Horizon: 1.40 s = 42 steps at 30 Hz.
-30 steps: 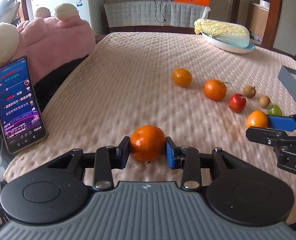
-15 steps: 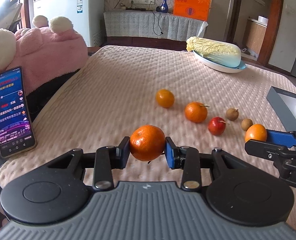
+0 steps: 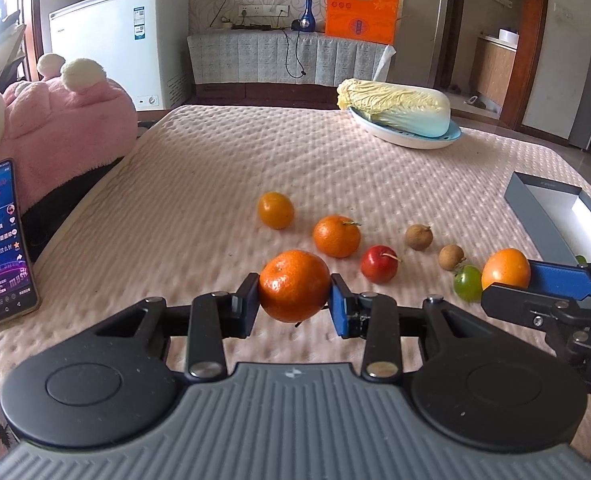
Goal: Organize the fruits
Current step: 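Carry the orange with the left tool while the right carries its orange to the box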
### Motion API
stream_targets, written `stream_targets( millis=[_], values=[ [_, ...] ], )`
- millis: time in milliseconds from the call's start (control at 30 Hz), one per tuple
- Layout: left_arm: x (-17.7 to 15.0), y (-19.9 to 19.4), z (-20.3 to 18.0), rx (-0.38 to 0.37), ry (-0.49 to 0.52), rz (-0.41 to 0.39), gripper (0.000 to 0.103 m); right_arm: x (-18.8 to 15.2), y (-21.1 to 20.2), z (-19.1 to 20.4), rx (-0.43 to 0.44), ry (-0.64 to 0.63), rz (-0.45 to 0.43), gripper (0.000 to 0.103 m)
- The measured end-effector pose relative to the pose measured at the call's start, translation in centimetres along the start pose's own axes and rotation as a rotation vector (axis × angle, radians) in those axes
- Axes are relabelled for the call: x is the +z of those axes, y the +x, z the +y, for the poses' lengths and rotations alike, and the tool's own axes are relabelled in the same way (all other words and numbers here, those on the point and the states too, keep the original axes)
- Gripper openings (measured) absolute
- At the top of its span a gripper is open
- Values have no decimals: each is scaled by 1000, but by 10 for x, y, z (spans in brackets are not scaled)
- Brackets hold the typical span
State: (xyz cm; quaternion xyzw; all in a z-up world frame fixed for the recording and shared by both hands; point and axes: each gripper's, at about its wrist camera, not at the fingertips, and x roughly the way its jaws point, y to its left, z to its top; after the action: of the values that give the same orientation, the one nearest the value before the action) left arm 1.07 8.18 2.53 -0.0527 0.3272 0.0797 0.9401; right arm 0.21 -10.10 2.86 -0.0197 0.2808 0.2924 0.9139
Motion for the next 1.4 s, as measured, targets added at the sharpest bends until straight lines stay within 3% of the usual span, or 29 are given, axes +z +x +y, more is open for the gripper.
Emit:
stream_targets(
  millis=[1400],
  values=[
    [13, -6, -84, -111, 68, -48, 42, -7, -66, -54, -56, 42, -73, 40]
  ],
)
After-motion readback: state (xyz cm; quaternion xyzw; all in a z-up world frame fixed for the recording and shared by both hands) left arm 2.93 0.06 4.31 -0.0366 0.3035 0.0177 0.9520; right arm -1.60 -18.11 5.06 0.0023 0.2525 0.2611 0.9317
